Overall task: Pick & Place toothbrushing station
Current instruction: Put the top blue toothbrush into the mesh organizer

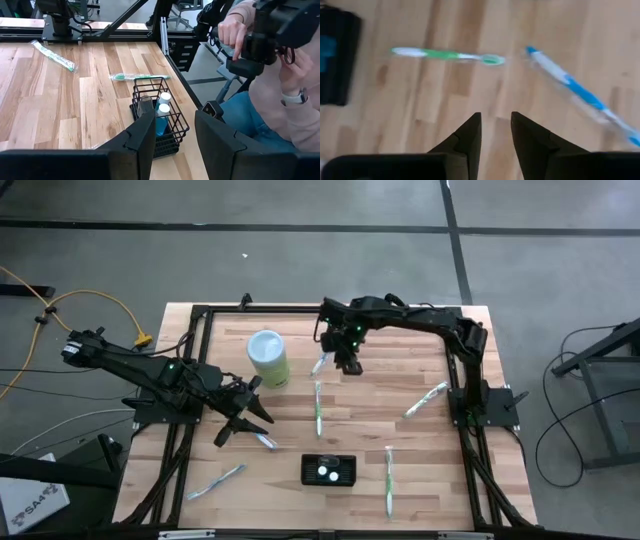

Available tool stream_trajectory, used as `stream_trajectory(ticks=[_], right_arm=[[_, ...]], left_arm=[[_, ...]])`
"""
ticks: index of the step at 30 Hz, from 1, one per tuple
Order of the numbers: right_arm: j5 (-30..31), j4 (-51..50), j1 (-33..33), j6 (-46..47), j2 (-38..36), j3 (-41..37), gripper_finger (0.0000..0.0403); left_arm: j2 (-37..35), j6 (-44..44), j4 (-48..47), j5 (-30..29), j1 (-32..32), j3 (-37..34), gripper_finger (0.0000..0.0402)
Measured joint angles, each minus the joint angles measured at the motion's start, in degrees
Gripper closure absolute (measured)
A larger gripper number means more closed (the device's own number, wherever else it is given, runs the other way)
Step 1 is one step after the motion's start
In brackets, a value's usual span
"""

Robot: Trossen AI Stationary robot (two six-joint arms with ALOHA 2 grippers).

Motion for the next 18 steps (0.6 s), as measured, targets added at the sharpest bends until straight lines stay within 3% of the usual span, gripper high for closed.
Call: stream_trajectory(ticks=[4,12,15,18], right_arm=[[-3.2,-3.9,-0.2,-1.9,-0.5,0.0,0.0325],[-3.2,-8.4,1.1,-2.4,-2.1,-0.1,0.0352],[0.0,-3.7,1.4,-2.3,-6.5,-0.1,0.0356],[7.5,1.3,2.3,-1.4,-12.2,0.0,0.0357]], left_arm=[[0.0,0.0,0.0,0.0,0.0,0.0,0.0269],[0.0,0.0,0.0,0.0,0.0,0.0,0.0269],[0.0,0.0,0.0,0.0,0.0,0.0,0.0269],[0.0,0.0,0.1,0.0,0.0,0.0,0.0269]])
